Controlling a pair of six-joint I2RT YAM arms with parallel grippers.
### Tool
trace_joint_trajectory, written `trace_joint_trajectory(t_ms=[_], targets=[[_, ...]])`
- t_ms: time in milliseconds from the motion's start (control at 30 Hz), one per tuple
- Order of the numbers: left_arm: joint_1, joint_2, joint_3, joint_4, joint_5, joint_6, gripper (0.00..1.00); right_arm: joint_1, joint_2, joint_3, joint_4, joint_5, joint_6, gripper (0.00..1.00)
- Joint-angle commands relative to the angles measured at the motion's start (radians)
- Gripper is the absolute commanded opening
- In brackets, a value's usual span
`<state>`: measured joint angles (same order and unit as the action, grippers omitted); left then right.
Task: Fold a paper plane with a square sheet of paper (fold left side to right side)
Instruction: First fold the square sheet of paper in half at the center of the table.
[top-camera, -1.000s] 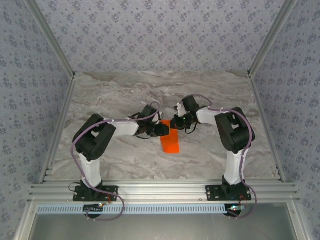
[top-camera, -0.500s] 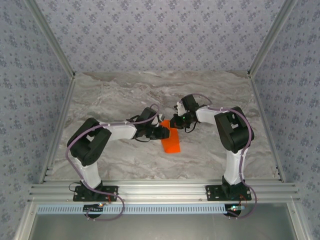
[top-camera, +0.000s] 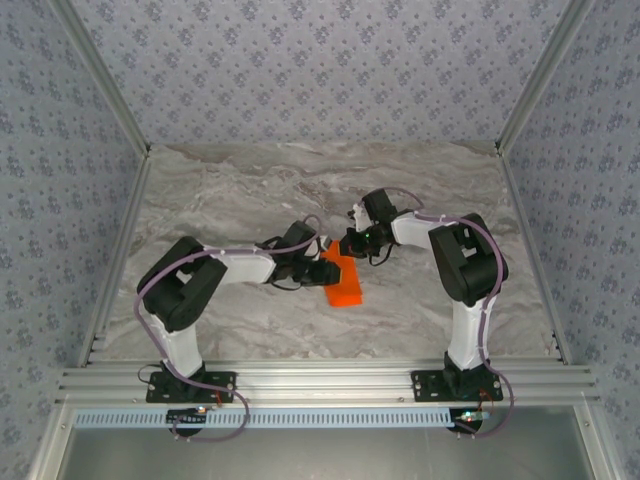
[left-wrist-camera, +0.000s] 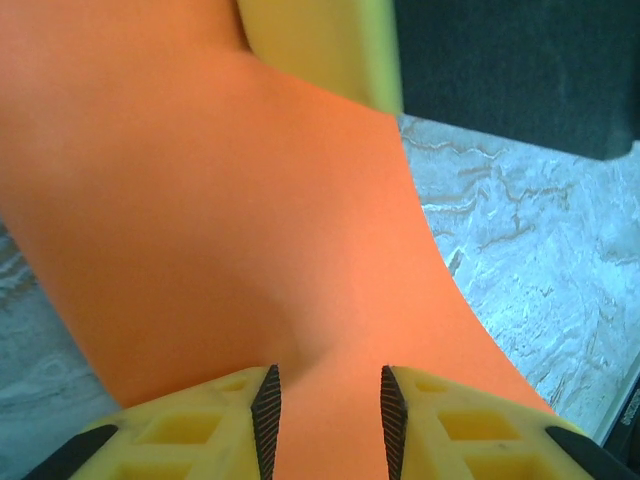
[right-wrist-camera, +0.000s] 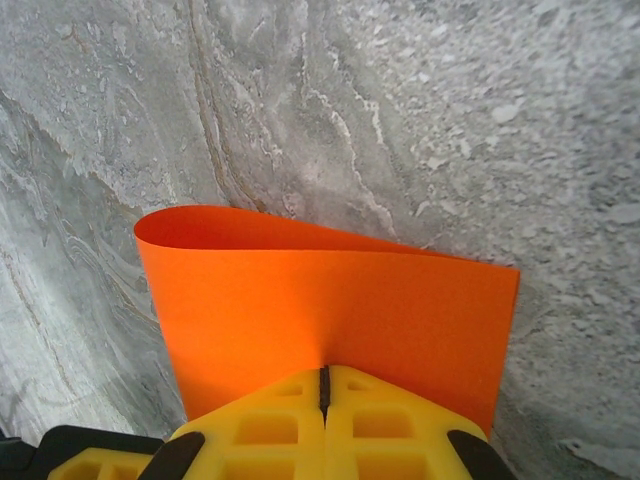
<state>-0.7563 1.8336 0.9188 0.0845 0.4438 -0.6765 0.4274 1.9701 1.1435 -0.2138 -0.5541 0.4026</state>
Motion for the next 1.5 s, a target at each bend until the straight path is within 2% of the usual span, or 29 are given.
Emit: trace_joint_trajectory(t_ms=[0, 733, 1467], targets=[[-0.023, -0.021, -0.038, -0.043, 0.009, 0.033, 0.34, 0.011, 0.053, -0.016, -0.112, 0.082, 0.013, 0.00], [-0.146, -0.138, -0.212, 0.016, 0.030, 0.056, 0.33, 0.010, 0.061, -0.010, -0.128, 0.094, 0.014, 0.00], [-0.196, -0.149, -0.224, 0.010, 0.033, 0.064, 0.33, 0.010, 0.056, -0.013, -0.131, 0.097, 0.010, 0.00]])
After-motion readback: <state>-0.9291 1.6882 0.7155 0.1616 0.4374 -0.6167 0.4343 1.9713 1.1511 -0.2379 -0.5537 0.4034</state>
